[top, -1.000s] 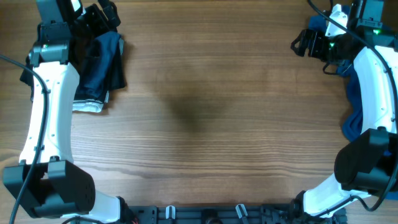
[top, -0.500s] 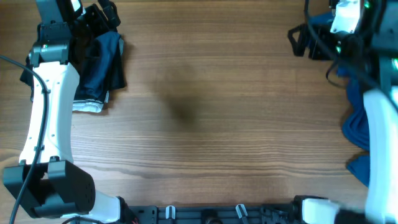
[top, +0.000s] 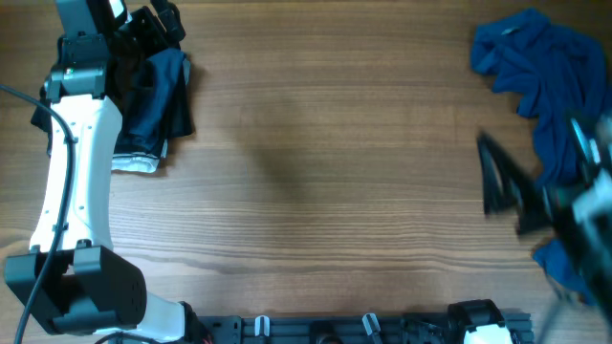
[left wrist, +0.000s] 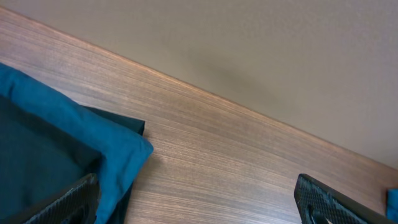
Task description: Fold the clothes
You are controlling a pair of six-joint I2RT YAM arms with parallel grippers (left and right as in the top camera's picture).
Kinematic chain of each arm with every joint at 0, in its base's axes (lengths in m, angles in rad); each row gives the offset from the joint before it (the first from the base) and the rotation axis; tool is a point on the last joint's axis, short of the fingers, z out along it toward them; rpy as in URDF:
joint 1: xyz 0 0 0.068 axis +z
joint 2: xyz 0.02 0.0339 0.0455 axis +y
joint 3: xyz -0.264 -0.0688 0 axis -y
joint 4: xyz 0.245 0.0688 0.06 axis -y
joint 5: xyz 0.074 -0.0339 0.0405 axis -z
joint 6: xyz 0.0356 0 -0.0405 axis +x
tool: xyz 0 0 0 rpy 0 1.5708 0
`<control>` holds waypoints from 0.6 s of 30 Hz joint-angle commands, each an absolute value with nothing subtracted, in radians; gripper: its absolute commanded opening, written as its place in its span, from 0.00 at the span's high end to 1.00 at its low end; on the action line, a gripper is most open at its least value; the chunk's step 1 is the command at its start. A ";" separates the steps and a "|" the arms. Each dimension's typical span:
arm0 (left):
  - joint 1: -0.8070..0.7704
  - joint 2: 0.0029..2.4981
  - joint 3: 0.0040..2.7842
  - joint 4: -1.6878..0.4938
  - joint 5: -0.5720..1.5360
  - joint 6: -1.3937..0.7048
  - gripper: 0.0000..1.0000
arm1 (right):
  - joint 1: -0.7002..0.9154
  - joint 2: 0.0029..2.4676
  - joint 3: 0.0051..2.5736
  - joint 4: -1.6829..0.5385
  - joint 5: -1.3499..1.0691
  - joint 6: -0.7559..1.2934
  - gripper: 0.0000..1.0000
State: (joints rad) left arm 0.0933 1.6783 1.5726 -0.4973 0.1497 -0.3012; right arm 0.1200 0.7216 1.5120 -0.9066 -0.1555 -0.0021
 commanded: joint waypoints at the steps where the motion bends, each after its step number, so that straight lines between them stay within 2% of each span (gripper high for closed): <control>1: 0.090 1.685 1.571 -0.496 0.147 -0.300 0.00 | 0.127 0.527 1.365 -0.901 -0.126 -0.027 0.00; 10: 0.090 1.685 1.571 -0.496 0.147 -0.300 0.00 | 0.100 0.081 0.926 -0.784 -0.126 -0.027 0.00; 18: 0.090 1.685 1.571 -0.496 0.147 -0.300 0.00 | 0.020 0.004 0.511 -0.367 -0.130 -0.018 0.00</control>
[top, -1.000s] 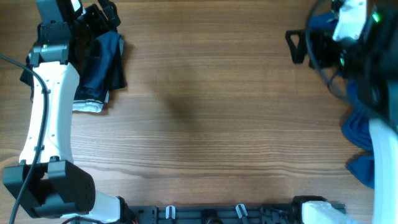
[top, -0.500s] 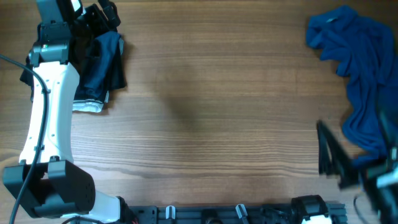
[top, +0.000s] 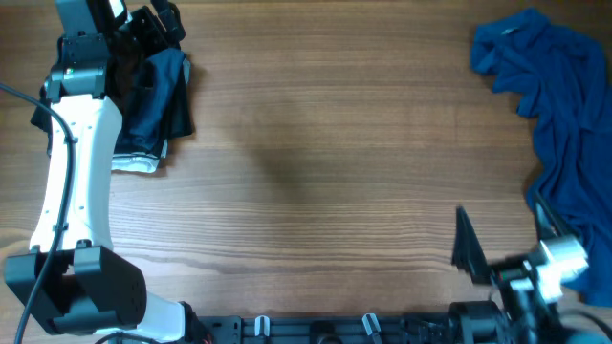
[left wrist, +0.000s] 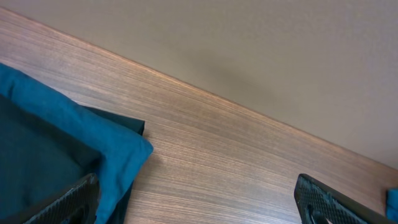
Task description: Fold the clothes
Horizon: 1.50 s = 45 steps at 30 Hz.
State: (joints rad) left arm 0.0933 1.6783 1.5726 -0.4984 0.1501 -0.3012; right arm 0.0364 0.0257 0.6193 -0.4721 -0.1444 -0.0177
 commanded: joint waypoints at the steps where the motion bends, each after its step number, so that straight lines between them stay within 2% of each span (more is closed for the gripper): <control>1: 0.090 1.685 1.571 -0.496 0.147 -0.300 0.00 | 0.017 0.004 0.460 -0.290 -0.130 -0.018 0.00; 9: 0.090 1.685 1.571 -0.496 0.147 -0.300 0.00 | 0.010 0.004 0.215 0.012 -0.129 -0.007 0.01; 21: 0.090 1.685 1.571 -0.496 0.147 -0.300 0.00 | -0.002 0.004 0.073 0.050 -0.067 0.060 0.00; 25: 0.090 1.685 1.571 -0.496 0.147 -0.300 0.00 | -0.002 0.003 0.005 0.131 -0.063 0.064 0.00; 34: 0.090 1.685 1.571 -0.496 0.147 -0.300 0.00 | -0.015 0.003 0.005 0.007 -0.024 0.052 0.01; 45: 0.090 1.685 1.571 -0.496 0.147 -0.300 0.00 | -0.015 0.005 0.005 0.005 -0.022 0.027 0.01</control>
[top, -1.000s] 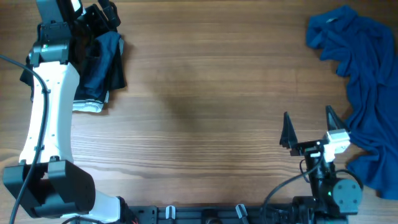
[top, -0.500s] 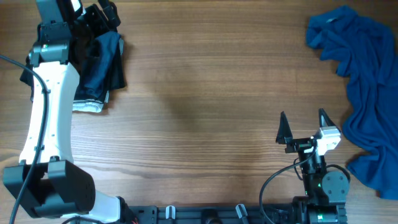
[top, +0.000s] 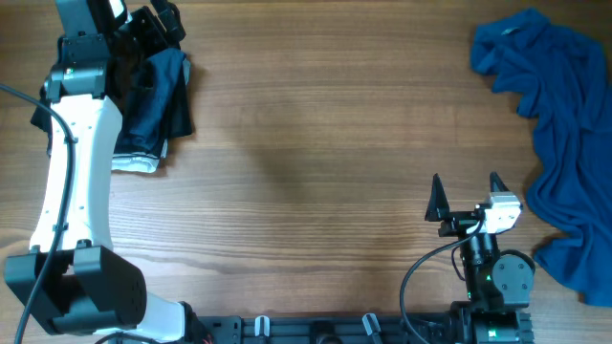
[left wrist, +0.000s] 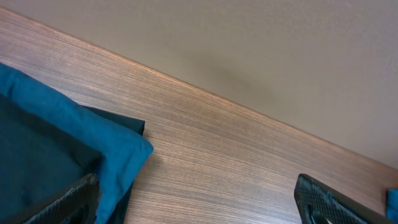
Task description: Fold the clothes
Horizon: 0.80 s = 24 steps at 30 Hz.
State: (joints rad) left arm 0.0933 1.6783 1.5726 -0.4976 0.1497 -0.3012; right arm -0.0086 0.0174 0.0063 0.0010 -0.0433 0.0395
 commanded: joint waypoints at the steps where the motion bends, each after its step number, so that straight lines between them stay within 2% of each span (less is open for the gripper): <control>1: 0.090 1.685 1.571 -0.496 0.147 -0.300 0.00 | -0.015 0.005 0.005 0.006 -0.022 0.026 0.00; 24: 0.089 1.700 1.569 -0.507 0.146 -0.300 0.00 | -0.015 0.005 0.005 0.006 -0.022 0.027 0.01</control>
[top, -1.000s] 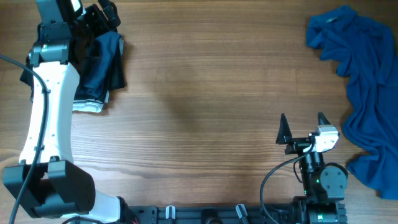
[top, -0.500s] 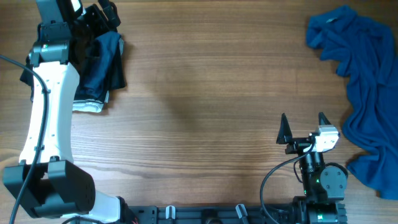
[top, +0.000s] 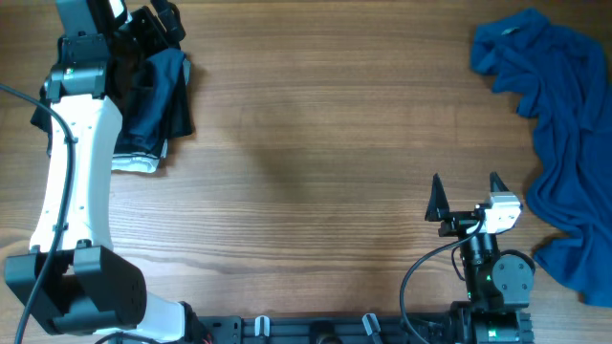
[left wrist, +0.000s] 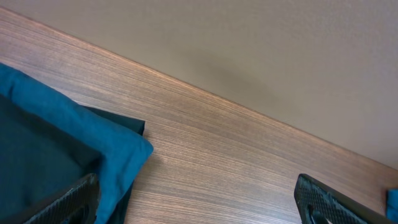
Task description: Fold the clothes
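Observation:
A crumpled blue garment (top: 559, 124) lies unfolded at the table's right edge. At the far left sits a folded stack of dark blue and teal clothes (top: 153, 105), with a white layer at the bottom; its teal corner (left wrist: 93, 146) shows in the left wrist view. My left gripper (left wrist: 196, 205) hovers open at the far end of that stack (top: 158, 24), its fingers (left wrist: 317, 199) wide apart and holding nothing. My right gripper (top: 465, 188) stands open near the front edge, left of the blue garment, with nothing in it.
The wooden table (top: 316, 162) stretches between the stack and the garment. Its far edge (left wrist: 249, 112) meets a plain wall just beyond the left gripper. The arms' mounting rail (top: 363, 330) runs along the front edge.
My right arm was a blur over the lower part of the blue garment at the right edge. Then it was low at the front right. After that it stood at the front with its gripper open, and stays there. The left arm and stack never moved.

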You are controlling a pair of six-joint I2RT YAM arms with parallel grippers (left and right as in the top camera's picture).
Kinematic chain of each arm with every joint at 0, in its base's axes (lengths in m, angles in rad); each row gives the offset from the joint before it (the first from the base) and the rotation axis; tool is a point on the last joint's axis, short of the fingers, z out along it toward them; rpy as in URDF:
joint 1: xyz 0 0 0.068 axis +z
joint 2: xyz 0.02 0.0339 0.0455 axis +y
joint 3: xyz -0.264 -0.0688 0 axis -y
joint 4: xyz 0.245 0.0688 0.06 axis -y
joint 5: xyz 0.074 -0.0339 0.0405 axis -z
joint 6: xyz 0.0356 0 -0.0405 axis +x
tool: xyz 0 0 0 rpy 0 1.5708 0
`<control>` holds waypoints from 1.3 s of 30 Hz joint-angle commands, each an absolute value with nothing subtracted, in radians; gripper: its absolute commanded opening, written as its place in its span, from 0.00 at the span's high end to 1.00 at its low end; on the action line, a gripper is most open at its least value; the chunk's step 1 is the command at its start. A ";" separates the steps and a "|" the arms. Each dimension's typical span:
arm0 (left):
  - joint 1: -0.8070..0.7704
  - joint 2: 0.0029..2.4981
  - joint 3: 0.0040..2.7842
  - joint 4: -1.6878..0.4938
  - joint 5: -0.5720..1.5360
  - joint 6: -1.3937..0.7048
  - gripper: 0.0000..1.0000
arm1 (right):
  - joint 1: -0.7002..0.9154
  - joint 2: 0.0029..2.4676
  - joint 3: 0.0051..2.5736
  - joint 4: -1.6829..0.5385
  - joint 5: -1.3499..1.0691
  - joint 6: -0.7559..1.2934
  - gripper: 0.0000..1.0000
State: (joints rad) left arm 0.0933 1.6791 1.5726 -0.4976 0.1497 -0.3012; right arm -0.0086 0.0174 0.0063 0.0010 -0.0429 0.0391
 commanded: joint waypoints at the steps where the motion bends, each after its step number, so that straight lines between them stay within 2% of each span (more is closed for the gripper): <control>1: 0.090 1.682 1.568 -0.538 0.147 -0.300 0.00 | -0.015 0.005 0.005 0.006 -0.022 0.026 0.00; 3: 0.088 1.619 1.564 -0.614 0.147 -0.300 0.00 | -0.015 0.005 0.005 0.006 -0.022 0.027 0.01; 7: 0.071 1.491 1.476 -0.622 0.131 -0.296 0.00 | -0.015 0.005 0.005 0.006 -0.022 0.027 0.01; 13: 0.035 1.145 1.107 -0.574 0.091 -0.296 0.00 | -0.015 0.005 0.005 0.006 -0.022 0.027 0.01; 18: 0.035 0.755 0.710 -0.551 0.094 -0.308 0.00 | -0.015 0.005 0.005 0.006 -0.022 0.027 0.00; 25: 0.035 0.372 0.391 -0.428 0.108 -0.413 0.00 | -0.015 0.005 0.005 0.006 -0.022 0.026 0.00; 35: 0.035 0.235 0.107 -0.029 0.148 -0.412 0.00 | -0.015 0.005 0.005 0.006 -0.022 0.027 0.01; 39: 0.035 0.201 0.052 -0.006 0.147 -0.412 0.00 | -0.015 0.005 0.005 0.006 -0.022 0.027 0.00</control>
State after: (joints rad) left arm 0.0391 0.2356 0.0978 -0.0166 0.1322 -0.4038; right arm -0.0086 0.0135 0.0063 0.0006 -0.0399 0.0357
